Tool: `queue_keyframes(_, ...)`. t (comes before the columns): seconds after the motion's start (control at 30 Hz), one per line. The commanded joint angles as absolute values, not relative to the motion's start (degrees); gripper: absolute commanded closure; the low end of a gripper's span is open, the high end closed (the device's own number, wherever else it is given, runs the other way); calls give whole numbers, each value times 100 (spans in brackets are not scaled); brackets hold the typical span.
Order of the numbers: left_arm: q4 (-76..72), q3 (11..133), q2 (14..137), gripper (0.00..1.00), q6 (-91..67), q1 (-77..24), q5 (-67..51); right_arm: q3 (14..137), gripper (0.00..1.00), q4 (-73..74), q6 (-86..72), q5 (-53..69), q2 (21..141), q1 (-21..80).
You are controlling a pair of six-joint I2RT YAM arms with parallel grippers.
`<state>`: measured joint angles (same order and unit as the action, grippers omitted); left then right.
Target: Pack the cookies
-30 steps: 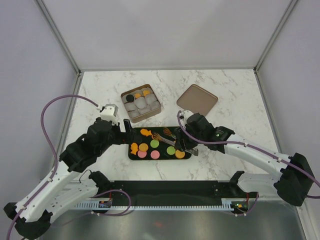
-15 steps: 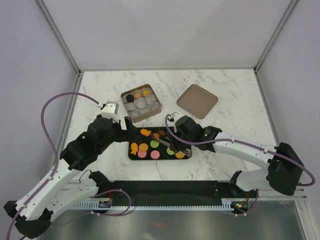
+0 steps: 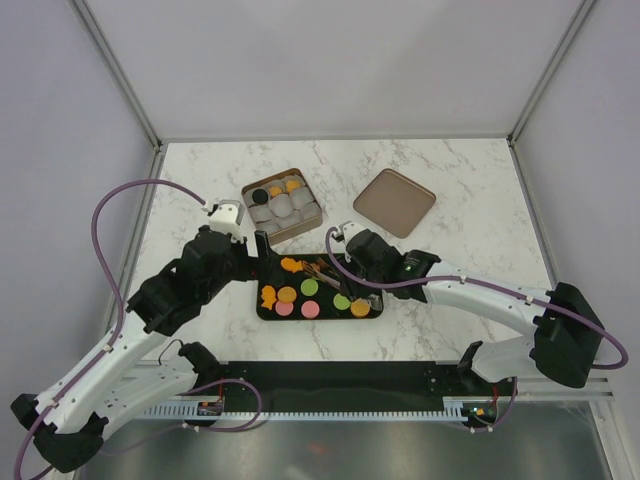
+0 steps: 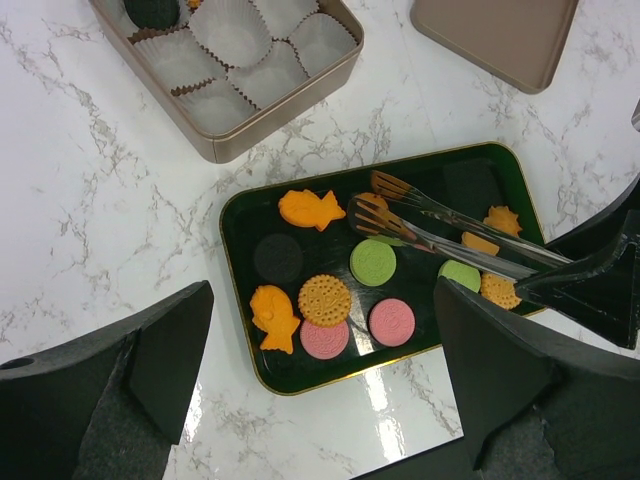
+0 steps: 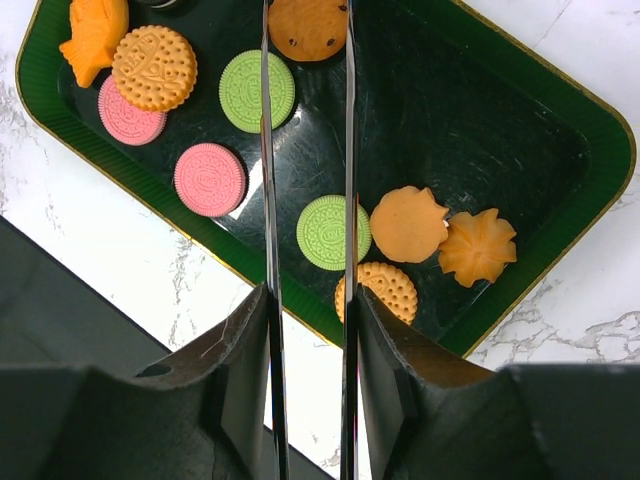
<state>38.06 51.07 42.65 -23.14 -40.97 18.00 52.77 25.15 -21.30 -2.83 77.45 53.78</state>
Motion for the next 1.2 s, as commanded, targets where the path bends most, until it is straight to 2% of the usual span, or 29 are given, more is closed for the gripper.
queue_keyframes(0.0, 3507, 5317, 4280, 0, -2101, -4105, 1960, 5572, 62, 2557, -2030, -369, 7726, 5414)
queue_keyframes(0.43, 3507, 5572, 4210, 0, -2083, -4105, 1863, 6371, 63, 2953, -1960, -456, 7215, 5396)
queue_keyframes(0.63, 3568, 5809, 4140, 0, -2206, -4113, 1960, 7495, 63, 2426, -1855, -413, 8400, 5274)
queue_keyframes(0.87, 3858, 6152, 4008, 0, -2285, -4113, 2030, 9208, 64, 2074, -1758, -448, 10569, 5142)
queue_keyframes(0.97, 4007, 6223, 3946, 0, -2285, -4113, 2065, 9649, 64, 2066, -1767, -448, 11133, 5124)
queue_keyframes(1.17, 4113, 6223, 3876, 0, -2303, -4105, 2109, 9967, 64, 2030, -1819, -668, 11531, 5124)
